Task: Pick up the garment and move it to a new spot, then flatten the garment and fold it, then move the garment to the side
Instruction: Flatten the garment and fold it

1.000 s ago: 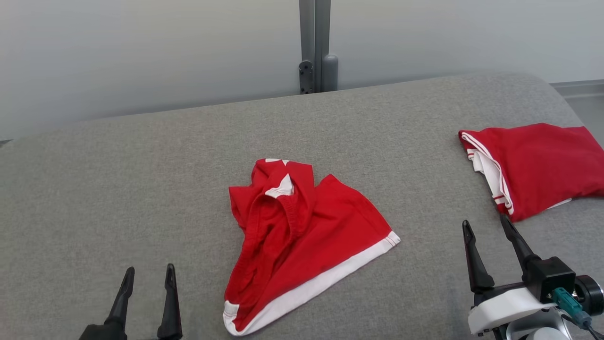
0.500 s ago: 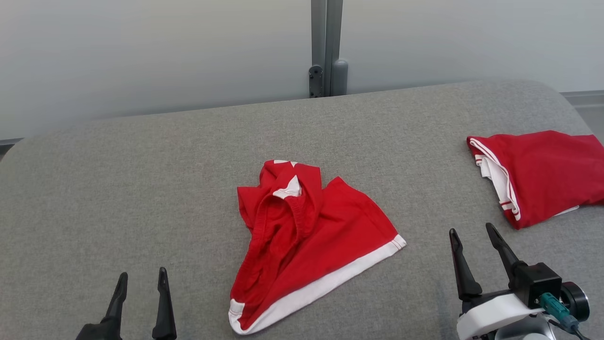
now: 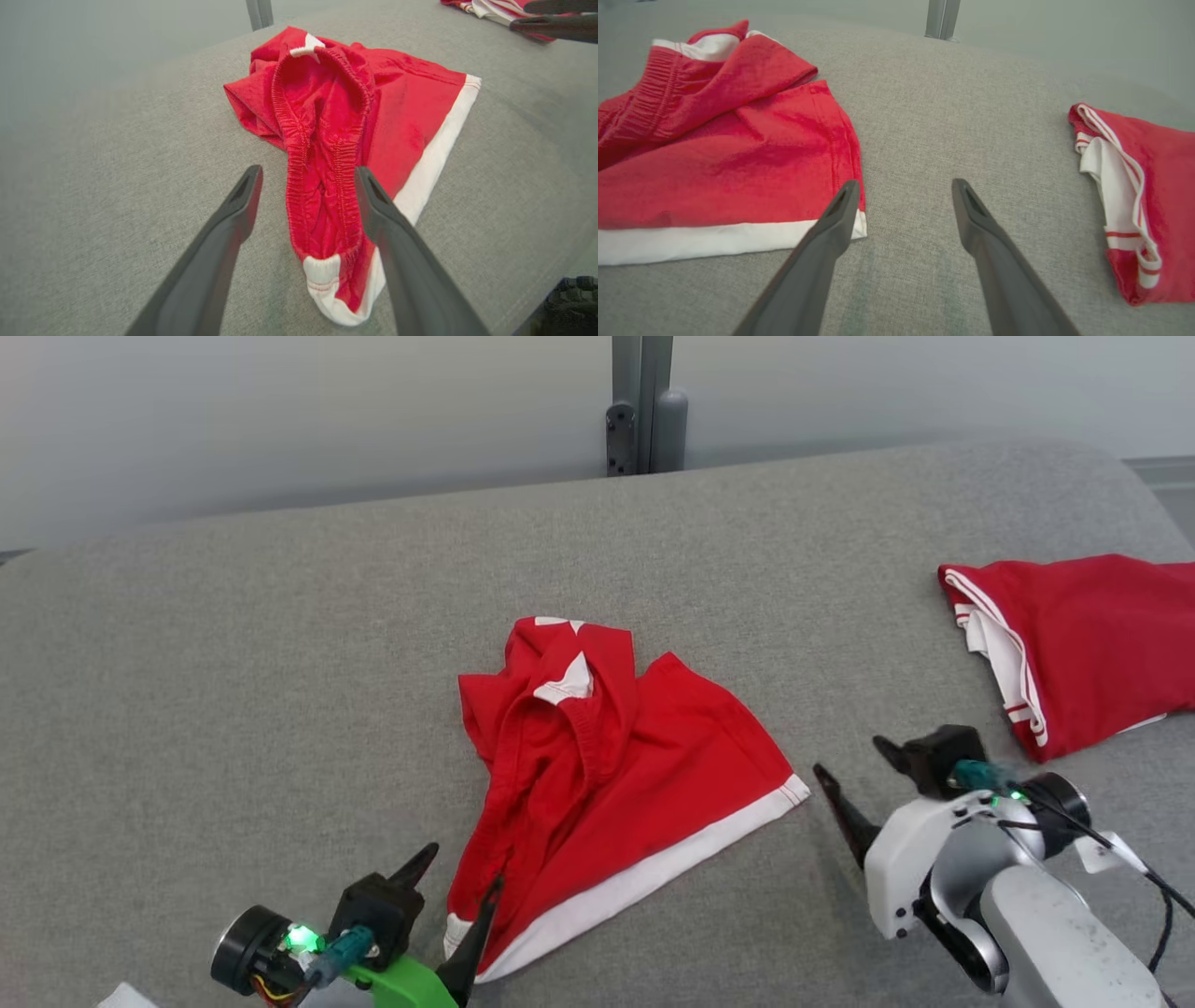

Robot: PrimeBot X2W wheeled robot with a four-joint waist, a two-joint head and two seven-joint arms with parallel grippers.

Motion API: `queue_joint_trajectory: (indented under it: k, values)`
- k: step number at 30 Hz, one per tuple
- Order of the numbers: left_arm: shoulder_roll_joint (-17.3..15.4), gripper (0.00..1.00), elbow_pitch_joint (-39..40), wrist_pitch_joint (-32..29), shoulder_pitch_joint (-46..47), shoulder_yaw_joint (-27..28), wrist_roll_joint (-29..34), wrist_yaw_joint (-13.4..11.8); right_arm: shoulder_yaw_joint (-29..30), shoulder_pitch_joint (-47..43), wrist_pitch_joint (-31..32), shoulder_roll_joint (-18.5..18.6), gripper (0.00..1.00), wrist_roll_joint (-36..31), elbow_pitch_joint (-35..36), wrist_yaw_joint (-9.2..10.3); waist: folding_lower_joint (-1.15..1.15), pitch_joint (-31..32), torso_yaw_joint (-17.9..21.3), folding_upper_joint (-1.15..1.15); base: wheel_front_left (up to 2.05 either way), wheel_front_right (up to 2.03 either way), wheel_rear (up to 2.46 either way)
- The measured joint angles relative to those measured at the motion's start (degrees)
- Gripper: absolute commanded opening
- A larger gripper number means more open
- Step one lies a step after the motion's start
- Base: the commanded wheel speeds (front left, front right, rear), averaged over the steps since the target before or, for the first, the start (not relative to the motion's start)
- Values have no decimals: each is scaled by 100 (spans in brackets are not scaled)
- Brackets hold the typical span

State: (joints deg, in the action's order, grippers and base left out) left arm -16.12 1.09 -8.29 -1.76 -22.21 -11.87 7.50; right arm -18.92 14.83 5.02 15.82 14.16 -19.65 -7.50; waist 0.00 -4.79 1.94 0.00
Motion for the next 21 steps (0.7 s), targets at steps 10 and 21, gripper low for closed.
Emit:
queue_joint_trajectory:
  k: [10,21]
  values:
    - [-813,100,425,-911,407,-844,-773,0,-1076,487,463,427,100,914,-281,-1,0,-694,-170,0,0,0,0]
    - [-994,100,324,-1147,520,-1062,-943,1,-1326,716,191,435,100,1107,-487,-1,0,-860,-167,0,0,0,0]
